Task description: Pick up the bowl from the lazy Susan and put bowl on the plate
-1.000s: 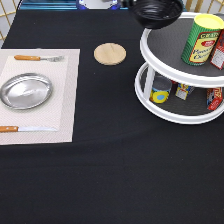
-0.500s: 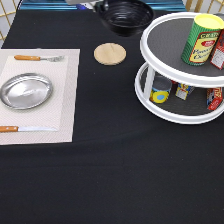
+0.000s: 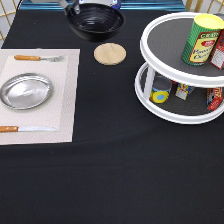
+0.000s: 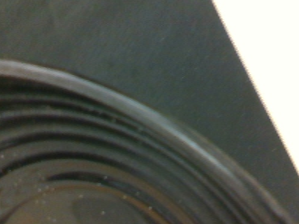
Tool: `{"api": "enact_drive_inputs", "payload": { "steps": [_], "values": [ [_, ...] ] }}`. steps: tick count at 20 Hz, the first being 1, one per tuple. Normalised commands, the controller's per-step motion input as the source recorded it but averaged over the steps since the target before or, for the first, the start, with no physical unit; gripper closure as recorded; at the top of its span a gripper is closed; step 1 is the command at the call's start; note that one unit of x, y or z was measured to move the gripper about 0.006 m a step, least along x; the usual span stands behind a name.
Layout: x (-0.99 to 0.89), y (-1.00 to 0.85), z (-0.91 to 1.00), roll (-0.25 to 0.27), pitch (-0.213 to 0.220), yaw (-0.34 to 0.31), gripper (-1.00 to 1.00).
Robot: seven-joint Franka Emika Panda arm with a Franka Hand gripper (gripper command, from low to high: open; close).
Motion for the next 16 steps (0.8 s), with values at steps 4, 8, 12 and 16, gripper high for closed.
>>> {"api": "enact_drive_inputs", "payload": {
  "steps": [4, 8, 12, 16],
  "values": [
    [0.28, -0.49, 0.0, 0.0, -0.018, -0.171, 1.0],
    [0.21, -0.42, -0.04, 0.0, -0.005, -0.204, 1.0],
    [0.16, -0.4, -0.11, 0.0, -0.002, -0.218, 1.0],
    [0.15, -0.45, -0.07, 0.0, 0.0, -0.199, 1.0]
  ]
}}
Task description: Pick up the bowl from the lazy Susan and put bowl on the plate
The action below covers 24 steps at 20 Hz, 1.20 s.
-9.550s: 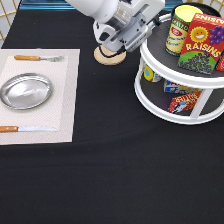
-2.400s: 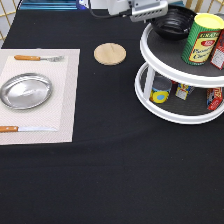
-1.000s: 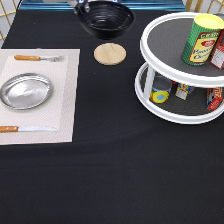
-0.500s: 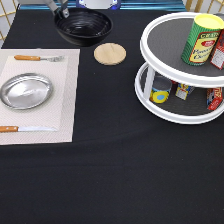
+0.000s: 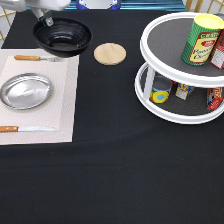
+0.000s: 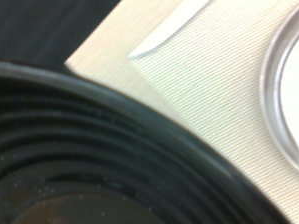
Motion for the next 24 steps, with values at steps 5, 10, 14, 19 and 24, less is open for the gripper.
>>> {"api": "enact_drive_inputs", "payload": {
  "steps": [5, 10, 14, 19, 24],
  "values": [
    [0.15, -0.48, -0.15, 0.0, -0.001, -0.19, 1.0],
    [0.07, -0.4, -0.35, 0.0, -0.011, -0.228, 1.0],
    [0.0, -0.26, -0.6, -0.003, -0.036, -0.288, 1.0],
    [0.0, -0.25, -0.6, 0.0, -0.031, -0.293, 1.0],
    [0.0, -0.31, -0.48, 0.0, -0.004, -0.265, 1.0]
  ]
}}
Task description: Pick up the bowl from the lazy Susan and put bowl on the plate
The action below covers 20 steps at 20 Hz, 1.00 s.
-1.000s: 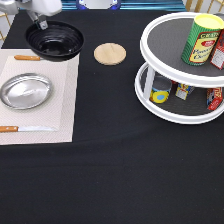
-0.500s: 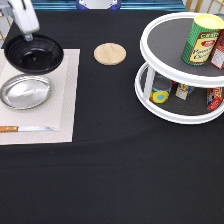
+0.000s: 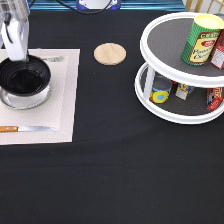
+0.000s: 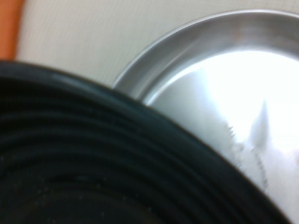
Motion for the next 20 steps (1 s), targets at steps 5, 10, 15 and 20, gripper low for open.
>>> {"api": "enact_drive_inputs", "payload": {
  "steps": [5, 10, 15, 20],
  "values": [
    [-0.12, -0.41, -0.46, 0.0, -0.009, -0.231, 1.0],
    [-0.35, -0.37, -0.46, -0.003, -0.064, -0.167, 1.0],
    [-0.23, 0.0, -0.2, -0.031, -0.102, -0.084, 1.0],
    [-0.06, 0.14, -0.01, -0.07, -0.112, -0.046, 1.0]
  ]
}}
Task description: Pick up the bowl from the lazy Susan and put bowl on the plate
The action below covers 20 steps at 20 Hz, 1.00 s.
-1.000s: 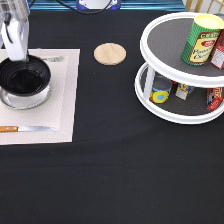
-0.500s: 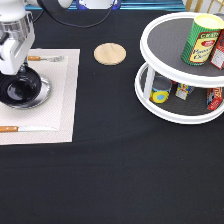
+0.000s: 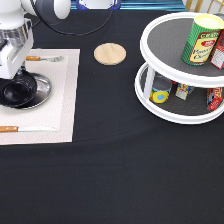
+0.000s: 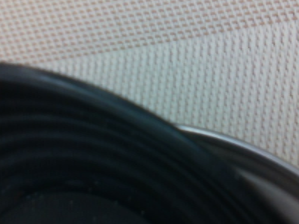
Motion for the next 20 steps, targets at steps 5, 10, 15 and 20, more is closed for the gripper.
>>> {"api": "enact_drive_inputs", "payload": {
  "steps": [5, 10, 15, 20],
  "values": [
    [-0.32, 0.24, -0.14, -0.052, -0.109, -0.059, 1.0],
    [-0.62, 0.38, -0.14, -0.015, -0.133, -0.044, 1.0],
    [-0.53, 0.3, -0.05, 0.0, -0.125, -0.022, 1.0],
    [-0.06, 0.01, -0.23, 0.003, -0.108, -0.006, 1.0]
  ]
}}
